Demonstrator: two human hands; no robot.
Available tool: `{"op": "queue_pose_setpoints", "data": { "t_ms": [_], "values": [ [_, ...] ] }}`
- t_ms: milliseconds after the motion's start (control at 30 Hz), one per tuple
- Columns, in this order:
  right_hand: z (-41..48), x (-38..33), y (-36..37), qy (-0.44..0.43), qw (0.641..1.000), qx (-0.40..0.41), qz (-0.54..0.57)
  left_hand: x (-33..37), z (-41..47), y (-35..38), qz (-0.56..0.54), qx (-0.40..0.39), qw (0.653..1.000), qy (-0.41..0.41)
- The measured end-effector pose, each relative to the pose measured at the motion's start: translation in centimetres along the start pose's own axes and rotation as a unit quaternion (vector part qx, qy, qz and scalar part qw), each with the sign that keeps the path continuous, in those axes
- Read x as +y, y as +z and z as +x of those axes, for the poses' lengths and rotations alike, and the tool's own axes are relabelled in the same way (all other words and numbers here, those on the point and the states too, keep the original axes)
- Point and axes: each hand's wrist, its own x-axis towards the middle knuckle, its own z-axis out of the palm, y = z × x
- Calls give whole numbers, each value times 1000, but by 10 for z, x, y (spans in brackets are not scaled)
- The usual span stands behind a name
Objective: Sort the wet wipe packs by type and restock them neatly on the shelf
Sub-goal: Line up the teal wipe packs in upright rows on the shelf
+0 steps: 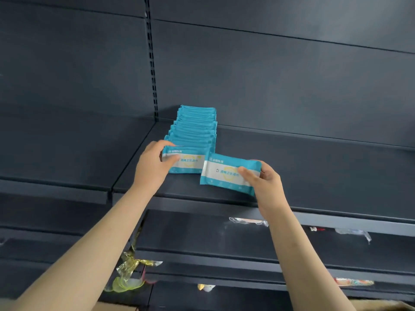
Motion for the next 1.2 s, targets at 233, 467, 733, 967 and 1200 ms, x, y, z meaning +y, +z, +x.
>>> {"op": "queue_pose_setpoints", "data": {
  "t_ms": [233,467,733,967,1200],
  "values": [
    [1,5,35,-15,1000,10,-19,-8,19,-8,-17,-34,999,31],
    [9,14,90,-33,996,42,-76,-13,42,-39,-150,-154,976,-9],
    [7,24,114,-111,957,142,-228,-28,50,-49,7,-247,961,127],
    [-3,22,105,-73,950,83,-291,-28,57,-50,157,-218,936,228],
    [3,18,112,-110,933,98,-329,-30,60,-48,184,-183,926,274]
  ]
}}
